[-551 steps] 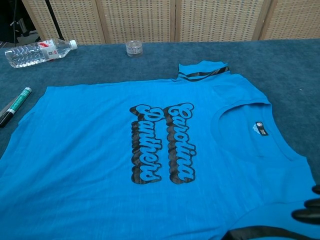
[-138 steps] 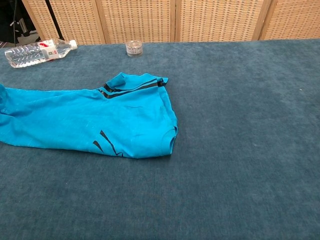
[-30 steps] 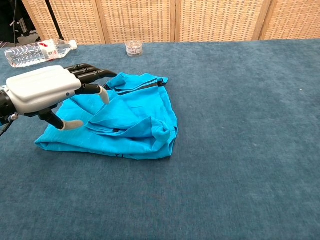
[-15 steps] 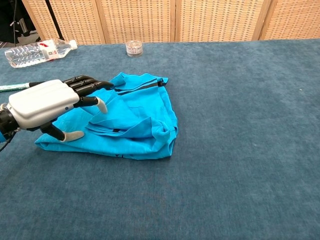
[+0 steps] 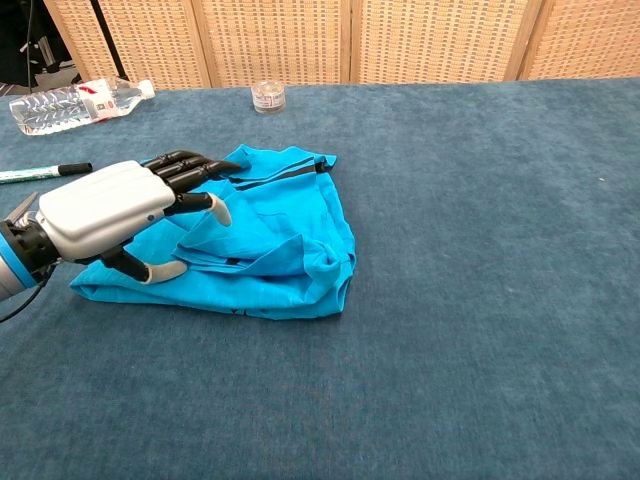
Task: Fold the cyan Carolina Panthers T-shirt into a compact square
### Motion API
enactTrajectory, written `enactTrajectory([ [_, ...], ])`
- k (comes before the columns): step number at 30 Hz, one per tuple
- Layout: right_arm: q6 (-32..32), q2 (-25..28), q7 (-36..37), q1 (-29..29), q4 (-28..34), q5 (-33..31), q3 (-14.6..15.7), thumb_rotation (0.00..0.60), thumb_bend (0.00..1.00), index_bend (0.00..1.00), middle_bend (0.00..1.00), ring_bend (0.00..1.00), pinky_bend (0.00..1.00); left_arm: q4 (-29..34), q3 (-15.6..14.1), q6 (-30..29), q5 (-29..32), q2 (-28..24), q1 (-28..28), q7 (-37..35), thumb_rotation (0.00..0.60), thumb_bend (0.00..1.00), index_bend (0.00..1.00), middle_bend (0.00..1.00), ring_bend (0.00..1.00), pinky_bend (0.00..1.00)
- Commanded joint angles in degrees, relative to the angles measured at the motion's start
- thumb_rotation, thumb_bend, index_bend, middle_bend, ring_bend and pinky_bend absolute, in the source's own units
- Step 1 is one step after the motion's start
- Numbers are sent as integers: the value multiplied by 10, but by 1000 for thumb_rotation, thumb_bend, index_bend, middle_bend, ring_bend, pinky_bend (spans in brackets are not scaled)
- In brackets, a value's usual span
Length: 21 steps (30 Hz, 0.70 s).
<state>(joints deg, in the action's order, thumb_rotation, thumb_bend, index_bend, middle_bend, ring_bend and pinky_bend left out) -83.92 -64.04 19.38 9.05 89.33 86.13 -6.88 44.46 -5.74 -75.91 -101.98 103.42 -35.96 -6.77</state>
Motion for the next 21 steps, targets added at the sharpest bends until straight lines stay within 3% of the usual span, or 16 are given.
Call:
enactTrajectory([
  [1, 0, 1, 1, 0, 0, 0, 0, 600, 0, 0, 0, 0, 0, -7, 0, 2, 2, 4, 0, 2, 600, 290, 323, 0, 0, 0],
  [11, 1, 1, 2, 0, -1, -1, 0, 600, 0, 0, 0, 0, 0, -37, -1, 1, 7, 15, 0, -15, 600, 319, 330, 0, 0, 0],
  [21, 3, 0, 1, 1, -1, -2, 0, 600, 0, 0, 0, 0, 0, -45, -6, 0, 6, 21, 0, -30, 600, 363, 423, 0, 0, 0],
])
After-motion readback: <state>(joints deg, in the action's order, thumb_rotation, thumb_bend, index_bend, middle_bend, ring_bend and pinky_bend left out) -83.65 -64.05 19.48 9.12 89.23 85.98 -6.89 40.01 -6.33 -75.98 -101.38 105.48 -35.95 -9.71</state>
